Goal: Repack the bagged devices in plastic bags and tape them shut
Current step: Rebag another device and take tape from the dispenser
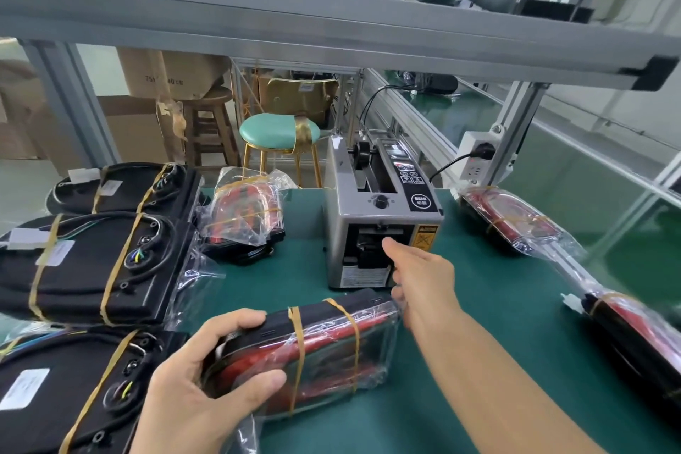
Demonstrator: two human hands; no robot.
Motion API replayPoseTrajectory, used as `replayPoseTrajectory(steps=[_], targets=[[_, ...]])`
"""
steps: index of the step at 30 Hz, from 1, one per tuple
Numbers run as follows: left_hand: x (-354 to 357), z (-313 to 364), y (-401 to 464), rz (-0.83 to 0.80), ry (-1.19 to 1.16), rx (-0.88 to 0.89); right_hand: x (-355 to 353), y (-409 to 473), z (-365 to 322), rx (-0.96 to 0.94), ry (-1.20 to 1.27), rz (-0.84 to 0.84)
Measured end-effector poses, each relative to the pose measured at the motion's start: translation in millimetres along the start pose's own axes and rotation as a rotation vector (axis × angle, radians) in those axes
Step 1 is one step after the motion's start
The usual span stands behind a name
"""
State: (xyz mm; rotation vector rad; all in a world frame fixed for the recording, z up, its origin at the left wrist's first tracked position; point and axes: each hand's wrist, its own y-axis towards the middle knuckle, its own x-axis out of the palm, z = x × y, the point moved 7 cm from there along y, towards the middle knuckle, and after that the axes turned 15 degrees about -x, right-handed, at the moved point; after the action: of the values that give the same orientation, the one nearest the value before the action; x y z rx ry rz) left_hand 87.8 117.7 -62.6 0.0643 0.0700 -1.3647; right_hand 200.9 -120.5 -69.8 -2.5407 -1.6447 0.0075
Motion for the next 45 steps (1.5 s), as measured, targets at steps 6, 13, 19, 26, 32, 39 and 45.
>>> replayPoseTrajectory(steps=[6,13,19,26,32,39,45], targets=[[1.3,-1.0,0.2,-0.024,-0.012,0.014,4.6,3.7,3.6,0.134,0.082,0.125],[4.6,-0.3,4.4,-0.002,-0.07,0.006,8.6,1.4,0.7,0.17,0.255,-0.064],[32.9,-5.3,6.6,0.084,-0.133,-0.039,-7.3,-38.6,-57.7,-0.21,-0.002,-0.383],[51.7,-3.3,-3.6,0.155,-0.079,-0.024,1.5,-80.9,-60.1,-0.336,-0.066,-0.535],[51.4,6.2,-13.1,0.253,0.017,0.076,7.8,-90.0,-45.1,-0.424,-0.224,-0.456],[59.3,10.7,-26.8,0.299,0.055,0.199,1.3,-95.8,-38.9,-0.499,-0.387,-0.428],[61.7,11.0,-33.3,0.334,0.037,0.167,-2.5,-99.6,-37.3,-0.475,-0.399,-0.418]])
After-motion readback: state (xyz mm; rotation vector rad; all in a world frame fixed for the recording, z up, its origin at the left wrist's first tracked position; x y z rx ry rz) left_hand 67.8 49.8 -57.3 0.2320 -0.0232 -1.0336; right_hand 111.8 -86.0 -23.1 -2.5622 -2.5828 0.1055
